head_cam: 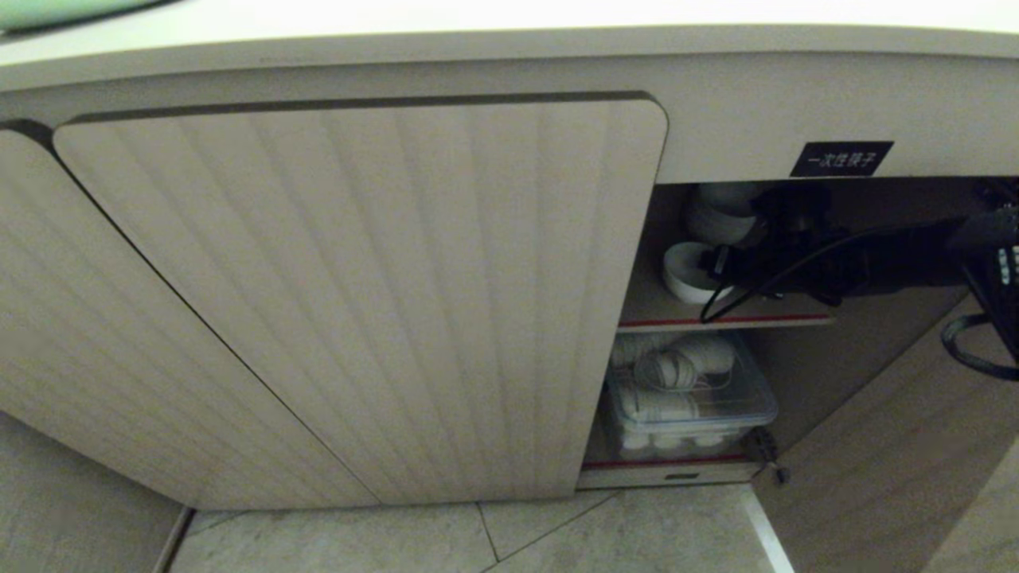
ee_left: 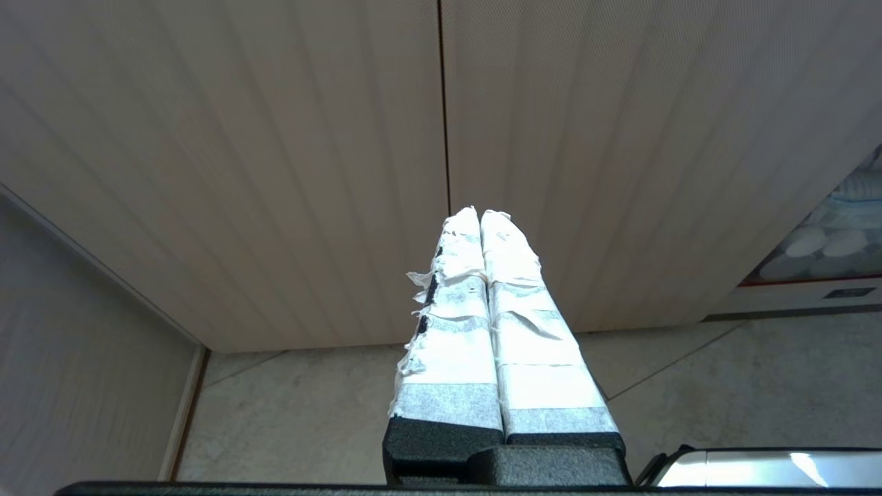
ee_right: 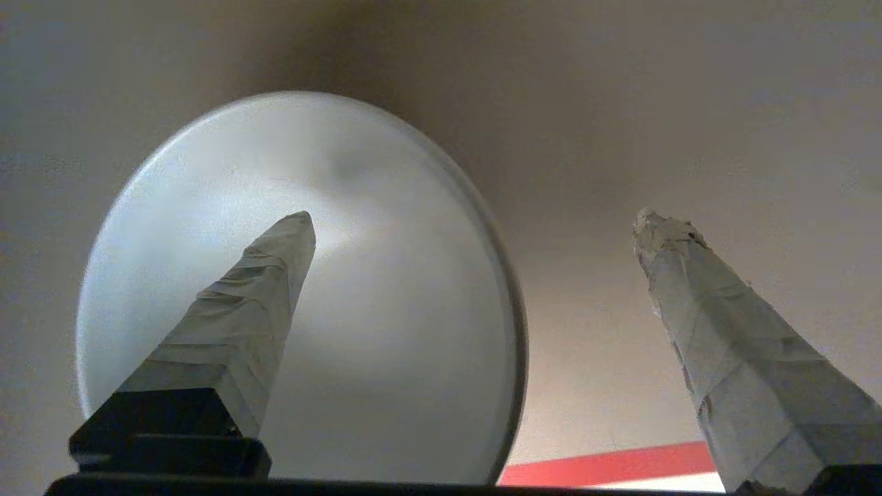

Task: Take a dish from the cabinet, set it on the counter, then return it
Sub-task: Take the bowl from the cabinet

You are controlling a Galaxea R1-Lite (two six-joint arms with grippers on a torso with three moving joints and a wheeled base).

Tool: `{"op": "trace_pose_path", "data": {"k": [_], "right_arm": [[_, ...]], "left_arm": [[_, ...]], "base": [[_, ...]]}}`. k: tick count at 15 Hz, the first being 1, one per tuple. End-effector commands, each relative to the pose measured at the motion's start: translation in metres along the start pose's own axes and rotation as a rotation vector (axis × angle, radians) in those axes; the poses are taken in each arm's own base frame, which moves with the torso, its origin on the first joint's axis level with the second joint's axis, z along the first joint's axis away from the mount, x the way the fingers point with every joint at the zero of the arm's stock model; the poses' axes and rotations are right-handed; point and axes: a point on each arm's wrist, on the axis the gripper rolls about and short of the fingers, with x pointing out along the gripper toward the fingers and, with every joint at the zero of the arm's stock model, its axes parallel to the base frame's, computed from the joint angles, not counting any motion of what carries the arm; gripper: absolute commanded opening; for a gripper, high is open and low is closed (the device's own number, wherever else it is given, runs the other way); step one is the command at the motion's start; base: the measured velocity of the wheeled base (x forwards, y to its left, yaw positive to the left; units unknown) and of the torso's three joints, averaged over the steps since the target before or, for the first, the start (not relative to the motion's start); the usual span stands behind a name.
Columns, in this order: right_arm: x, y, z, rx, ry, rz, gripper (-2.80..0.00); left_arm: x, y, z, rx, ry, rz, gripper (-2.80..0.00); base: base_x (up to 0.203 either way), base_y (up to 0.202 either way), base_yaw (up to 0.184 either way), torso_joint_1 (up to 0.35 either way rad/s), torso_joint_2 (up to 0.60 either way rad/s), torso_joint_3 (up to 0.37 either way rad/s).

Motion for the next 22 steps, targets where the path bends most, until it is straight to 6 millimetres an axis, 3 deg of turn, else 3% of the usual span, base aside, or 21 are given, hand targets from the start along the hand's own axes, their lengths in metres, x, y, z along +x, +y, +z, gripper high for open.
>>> {"op": "trace_pose_path", "data": {"k": [1,22], "right_arm": [[0.003,-0.001,-0.001,0.003,-0.001,-0.002,0.0],[0.015,0.002,0.003,0.003,0.004,0.0,0.0]], "left_arm": [[0.0,0.0,0.0,0.001,0.0,0.0,-2.8],[0.0,0.0,0.0,0.0,0.0,0.0,-2.8]], "base": [[0.0,0.0,0.0,0.0,0.0,0.0],[0.0,0.0,0.0,0.0,0.0,0.0]]}}
